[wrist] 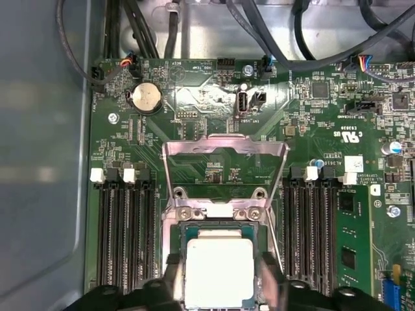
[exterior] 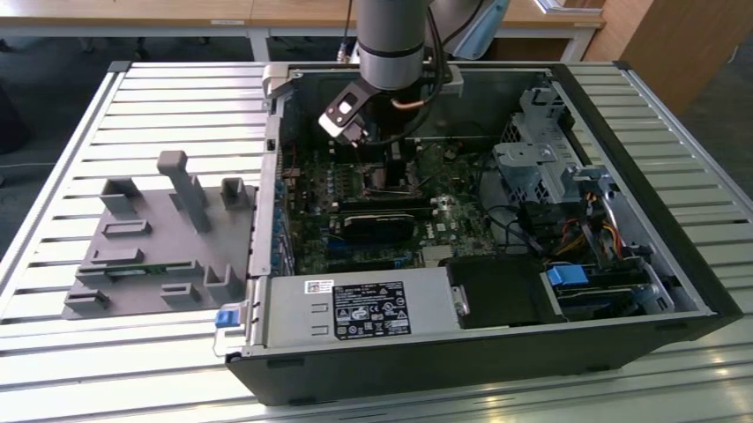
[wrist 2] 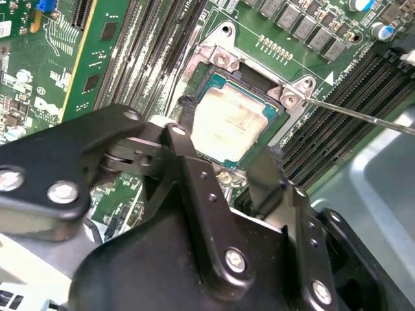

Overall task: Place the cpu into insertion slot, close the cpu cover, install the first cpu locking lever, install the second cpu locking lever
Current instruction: 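Place the cpu into insertion slot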

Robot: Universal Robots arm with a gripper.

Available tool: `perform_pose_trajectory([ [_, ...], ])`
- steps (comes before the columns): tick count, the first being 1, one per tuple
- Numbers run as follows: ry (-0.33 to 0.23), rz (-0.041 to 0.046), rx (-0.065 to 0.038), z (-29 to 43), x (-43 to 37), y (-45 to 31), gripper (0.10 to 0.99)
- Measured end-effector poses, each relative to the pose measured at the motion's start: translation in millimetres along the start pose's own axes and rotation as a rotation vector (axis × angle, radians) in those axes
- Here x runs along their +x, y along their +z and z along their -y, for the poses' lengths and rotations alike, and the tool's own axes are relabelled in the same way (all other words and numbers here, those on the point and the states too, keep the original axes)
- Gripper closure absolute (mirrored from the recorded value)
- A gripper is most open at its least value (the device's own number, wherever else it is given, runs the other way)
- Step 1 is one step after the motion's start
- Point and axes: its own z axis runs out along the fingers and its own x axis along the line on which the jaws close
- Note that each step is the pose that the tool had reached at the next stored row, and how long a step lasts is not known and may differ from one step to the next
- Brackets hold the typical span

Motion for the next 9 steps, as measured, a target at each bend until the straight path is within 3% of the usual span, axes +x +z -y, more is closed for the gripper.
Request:
perform_pose_trajectory([
  [9, 0.000, 0.0001, 0.002, -0.3, 0.0, -2.2, 0.843],
])
